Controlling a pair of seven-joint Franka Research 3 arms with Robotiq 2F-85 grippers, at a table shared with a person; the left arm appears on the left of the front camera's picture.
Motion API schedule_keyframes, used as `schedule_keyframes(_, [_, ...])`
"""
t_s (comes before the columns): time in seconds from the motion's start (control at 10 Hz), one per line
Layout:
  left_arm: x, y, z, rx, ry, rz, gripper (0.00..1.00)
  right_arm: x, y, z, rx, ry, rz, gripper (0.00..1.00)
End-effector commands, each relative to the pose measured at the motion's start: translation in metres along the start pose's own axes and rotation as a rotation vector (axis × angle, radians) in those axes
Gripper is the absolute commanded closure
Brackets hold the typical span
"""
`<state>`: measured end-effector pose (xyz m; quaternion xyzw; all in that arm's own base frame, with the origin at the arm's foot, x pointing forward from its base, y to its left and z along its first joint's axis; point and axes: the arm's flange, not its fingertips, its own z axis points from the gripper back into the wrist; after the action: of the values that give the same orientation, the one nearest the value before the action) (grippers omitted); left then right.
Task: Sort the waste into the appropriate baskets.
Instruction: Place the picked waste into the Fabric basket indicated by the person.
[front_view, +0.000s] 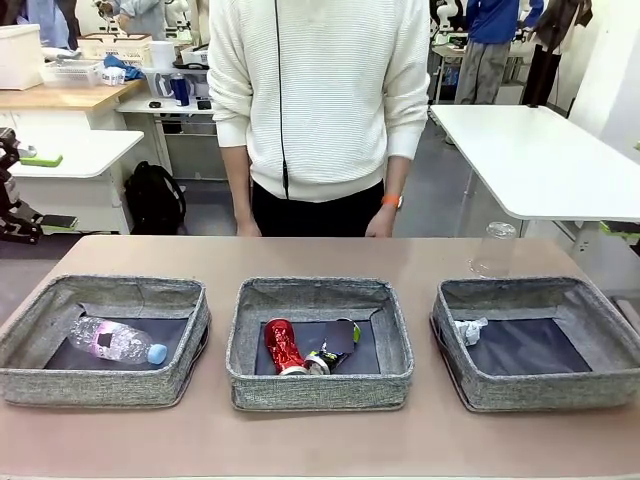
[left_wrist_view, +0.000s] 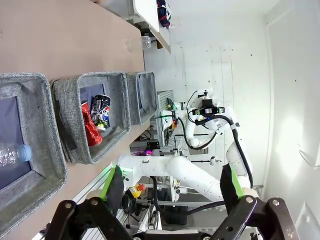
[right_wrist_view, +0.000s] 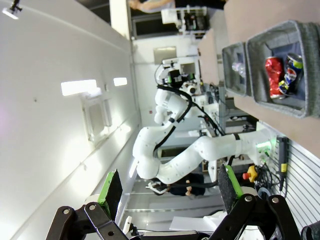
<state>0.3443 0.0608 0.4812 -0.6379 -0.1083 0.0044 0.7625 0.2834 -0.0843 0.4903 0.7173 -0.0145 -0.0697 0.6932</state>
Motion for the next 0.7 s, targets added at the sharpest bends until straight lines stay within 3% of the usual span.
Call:
schedule_keyframes(0.0, [-0.0003,-0.0009,0.0014,-0.001,0.01,-0.023,0.0,0.0005,0.0019,-0.0006,0.016,0.002,0.018,0.0])
schedule_keyframes(0.6, [-0.0003,-0.0009,0.0014,-0.001,0.01,-0.023,0.0,0.0005,0.0019,-0.0006,0.016,0.002,0.018,0.0])
